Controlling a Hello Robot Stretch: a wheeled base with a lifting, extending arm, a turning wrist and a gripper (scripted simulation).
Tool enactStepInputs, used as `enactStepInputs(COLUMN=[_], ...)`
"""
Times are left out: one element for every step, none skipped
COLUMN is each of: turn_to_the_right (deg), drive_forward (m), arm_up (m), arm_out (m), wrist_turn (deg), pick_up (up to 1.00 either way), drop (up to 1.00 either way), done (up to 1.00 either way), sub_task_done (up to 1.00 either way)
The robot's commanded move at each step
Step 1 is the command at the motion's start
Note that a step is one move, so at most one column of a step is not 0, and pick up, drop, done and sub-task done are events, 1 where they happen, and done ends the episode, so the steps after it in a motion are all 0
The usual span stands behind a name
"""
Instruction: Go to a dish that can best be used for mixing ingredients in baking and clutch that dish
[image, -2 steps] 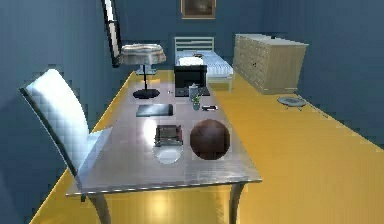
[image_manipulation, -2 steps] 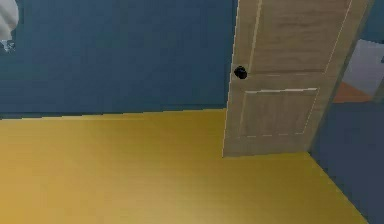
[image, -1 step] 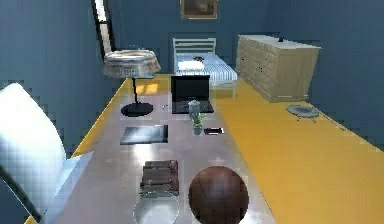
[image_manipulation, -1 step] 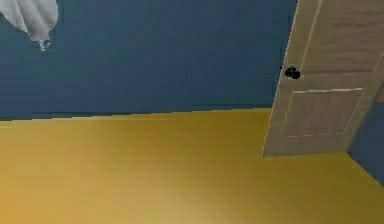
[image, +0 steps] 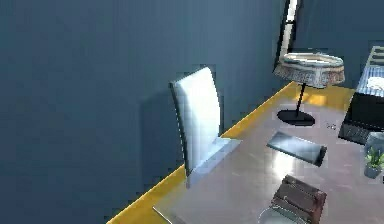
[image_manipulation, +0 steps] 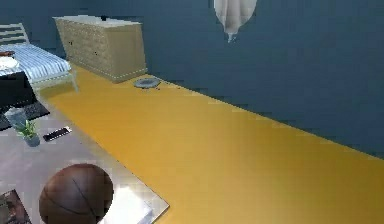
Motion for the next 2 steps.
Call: enactStepInputs(turn_to_the_right=[-45.0, -12.0], drive_forward=[0.0, 0.0], arm_up=[0.0, 0.0], arm_out=[0.0, 0.0], wrist_turn=[0.0, 0.0], pick_up=[0.0, 0.0], drop=[0.0, 0.0], done=[0.0, 0.0], sub_task_done=[0.0, 0.0])
